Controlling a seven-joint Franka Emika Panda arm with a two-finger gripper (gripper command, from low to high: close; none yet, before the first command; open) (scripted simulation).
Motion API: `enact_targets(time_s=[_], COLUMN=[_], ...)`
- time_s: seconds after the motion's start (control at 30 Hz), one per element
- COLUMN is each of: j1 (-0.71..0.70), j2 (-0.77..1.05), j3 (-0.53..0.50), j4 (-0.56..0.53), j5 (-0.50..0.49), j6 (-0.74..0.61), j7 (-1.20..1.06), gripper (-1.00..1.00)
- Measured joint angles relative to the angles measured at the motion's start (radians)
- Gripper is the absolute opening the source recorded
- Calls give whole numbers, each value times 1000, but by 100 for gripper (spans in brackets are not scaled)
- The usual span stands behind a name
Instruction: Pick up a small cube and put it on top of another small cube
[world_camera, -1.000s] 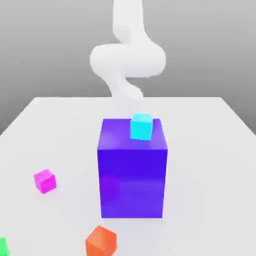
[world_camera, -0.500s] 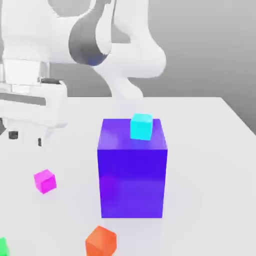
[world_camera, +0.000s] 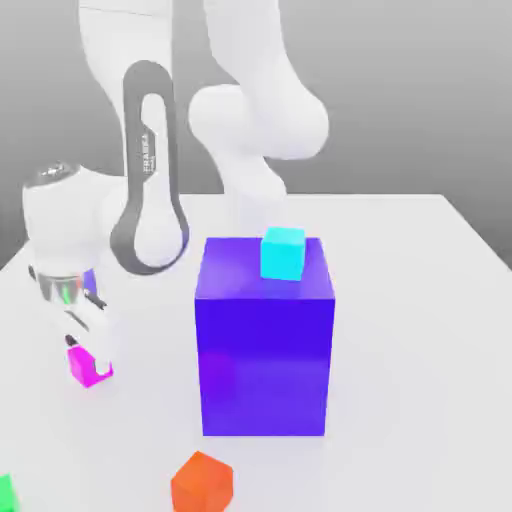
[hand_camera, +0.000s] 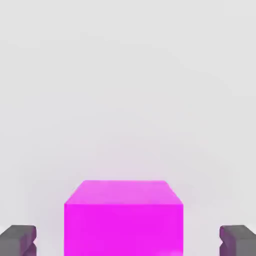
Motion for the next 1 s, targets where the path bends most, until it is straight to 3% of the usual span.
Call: enact_targets(time_s=[0.23,0.37,0.5,0.67,1.0], j1=[13,95,106,148,230], j2=[-16,-125,-238,-189,-19], j3=[-17,-133,-178,-167,-123], j4=[-3,-28,-49,101,462], j5=[-19,-154,-293,-320,-277], j6=[-12,-95,-185,-285,-480], j7=[14,116,223,366,619], gripper=[-100,-100,-100,-100,-100])
